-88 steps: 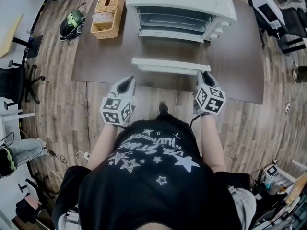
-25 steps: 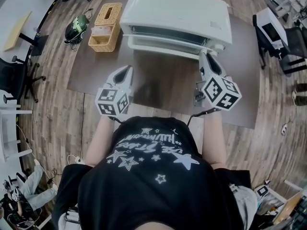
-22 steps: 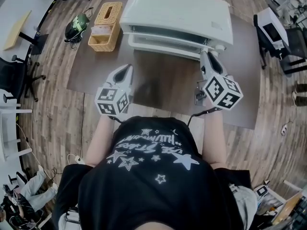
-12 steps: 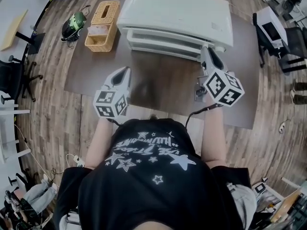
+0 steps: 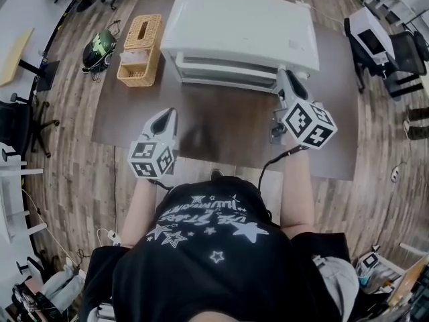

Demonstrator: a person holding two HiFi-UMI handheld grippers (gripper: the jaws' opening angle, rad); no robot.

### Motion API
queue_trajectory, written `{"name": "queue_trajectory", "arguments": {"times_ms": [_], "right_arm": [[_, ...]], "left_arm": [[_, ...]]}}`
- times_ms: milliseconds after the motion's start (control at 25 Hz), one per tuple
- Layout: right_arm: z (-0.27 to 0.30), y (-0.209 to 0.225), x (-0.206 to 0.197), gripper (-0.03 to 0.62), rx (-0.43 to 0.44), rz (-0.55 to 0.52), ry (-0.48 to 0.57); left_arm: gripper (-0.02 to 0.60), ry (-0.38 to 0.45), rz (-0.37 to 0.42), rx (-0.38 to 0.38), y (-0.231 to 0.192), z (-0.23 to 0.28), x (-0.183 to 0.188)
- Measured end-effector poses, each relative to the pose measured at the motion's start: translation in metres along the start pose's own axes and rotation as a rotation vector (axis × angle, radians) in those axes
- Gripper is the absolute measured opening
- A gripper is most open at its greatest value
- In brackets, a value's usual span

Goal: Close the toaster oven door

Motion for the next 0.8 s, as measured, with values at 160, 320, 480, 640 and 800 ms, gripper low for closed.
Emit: {"name": "queue_trajectory", "arguments": {"times_ms": [160,320,480,640,800], "right_arm": [[-0.010,-0.005,-0.003,0.100,-0.030,-0.036,0.019],[-0.027,-0.015,-0.008,0.115,-0.055,-0.027,0.033],[-0.054,-0.033,-0.016,0.115,-0.069,-0.044,0.038],[-0.085,-0.052,-0.029,0.115,-0.077,-0.046,0.046],[-0.120,-0.074,-0.048,0.115,-0.080,-0.037,0.048]], "left_arm": [[0.011,0.002,0.010,-0.021,-0.003,-0.008,0.001],[0.011,0.010,0.018,-0.042,-0.006,-0.024,0.002],[0.011,0.028,0.014,-0.057,-0.009,-0.048,-0.001],[0.011,0.034,0.013,-0.083,-0.007,-0.077,-0.010],[0.011,0.026,0.011,-0.108,-0.006,-0.111,-0.024]]}}
Point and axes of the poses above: the fingertips, and each gripper's own axes: z forward along the fingers, y to its right, x out of its top, the point moved 10 cm from there along -z, backward along the fingers, and after that the axes turned 3 degrees about -x, right-handed, at the moved point
